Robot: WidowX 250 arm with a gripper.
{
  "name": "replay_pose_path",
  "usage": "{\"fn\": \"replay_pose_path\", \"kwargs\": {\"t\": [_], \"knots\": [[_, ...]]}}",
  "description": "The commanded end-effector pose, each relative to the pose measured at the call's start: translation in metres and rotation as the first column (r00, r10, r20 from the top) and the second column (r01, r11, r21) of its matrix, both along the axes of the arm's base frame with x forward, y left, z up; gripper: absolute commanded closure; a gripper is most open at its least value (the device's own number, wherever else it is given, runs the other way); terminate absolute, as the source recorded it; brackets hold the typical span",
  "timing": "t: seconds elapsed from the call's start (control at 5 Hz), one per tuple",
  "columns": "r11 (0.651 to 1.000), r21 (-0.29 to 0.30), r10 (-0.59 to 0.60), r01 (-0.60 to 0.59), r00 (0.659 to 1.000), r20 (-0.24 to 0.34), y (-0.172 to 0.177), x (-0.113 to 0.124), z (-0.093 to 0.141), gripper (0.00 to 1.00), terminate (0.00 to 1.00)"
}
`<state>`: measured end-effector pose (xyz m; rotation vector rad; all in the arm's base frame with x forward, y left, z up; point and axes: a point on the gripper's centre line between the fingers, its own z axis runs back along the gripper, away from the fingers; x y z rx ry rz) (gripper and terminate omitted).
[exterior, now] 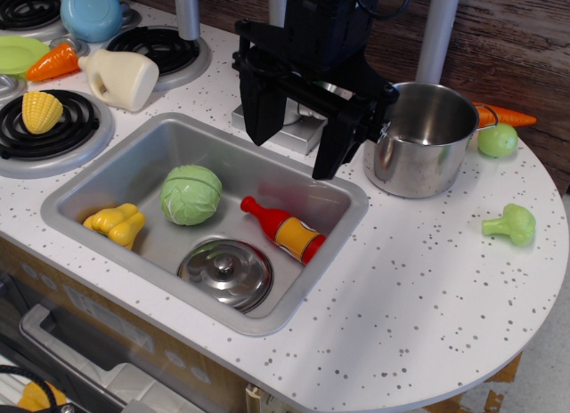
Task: Put lid on pot or pan
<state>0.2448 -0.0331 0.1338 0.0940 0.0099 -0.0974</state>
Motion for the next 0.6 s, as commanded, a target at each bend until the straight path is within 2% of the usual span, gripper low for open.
{"fn": "replay_pose_path", "kwargs": {"t": [0.0,0.4], "knots": [[1.000,0.000,0.000,0.000,1.000,0.000,0.000,0.000,0.000,0.00,0.00],[0.998,-0.044,-0.051,0.055,0.995,0.086,0.056,0.027,-0.046,0.00,0.00]]}}
